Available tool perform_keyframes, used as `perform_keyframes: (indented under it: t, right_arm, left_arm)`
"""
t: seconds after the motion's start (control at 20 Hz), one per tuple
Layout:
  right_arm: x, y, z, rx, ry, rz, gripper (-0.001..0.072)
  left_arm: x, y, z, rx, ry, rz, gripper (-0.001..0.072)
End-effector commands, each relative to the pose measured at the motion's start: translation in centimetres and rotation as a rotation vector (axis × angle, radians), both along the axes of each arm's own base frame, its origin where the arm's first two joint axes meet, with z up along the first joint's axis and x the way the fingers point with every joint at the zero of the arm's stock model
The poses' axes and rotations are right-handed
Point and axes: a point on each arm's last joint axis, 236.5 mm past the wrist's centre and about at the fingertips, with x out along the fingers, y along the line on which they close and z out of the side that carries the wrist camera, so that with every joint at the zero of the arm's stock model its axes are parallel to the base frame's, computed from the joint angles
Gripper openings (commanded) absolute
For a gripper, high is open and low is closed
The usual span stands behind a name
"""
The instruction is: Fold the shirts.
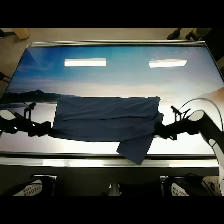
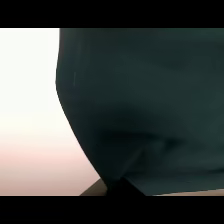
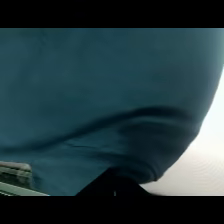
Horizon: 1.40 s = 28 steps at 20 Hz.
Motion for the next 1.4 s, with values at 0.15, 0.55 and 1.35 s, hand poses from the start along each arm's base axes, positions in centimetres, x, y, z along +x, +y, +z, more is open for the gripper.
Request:
perform_keyframes:
  t: [0.15, 0.55, 1.35]
  right_arm:
    - [15.8, -3.3, 8.6, -0.07, -0.346, -0.121, 0.0016]
    - [21.3, -2.9, -0.5, 0.02, -0.173, -0.181, 0.002]
    - [13.7, -0.8, -5.6, -0.072, 0.022, 0.144, 0.0714]
  left_arm:
    - [11.4, 0.7, 6.4, 0.009, -0.22, 0.056, 0.0021]
    - [18.8, -2.2, -1.5, -0.106, -0.011, 0.062, 0.0062]
    - [17.6, -2.7, 10.5, -0.1, -0.196, -0.051, 0.0622]
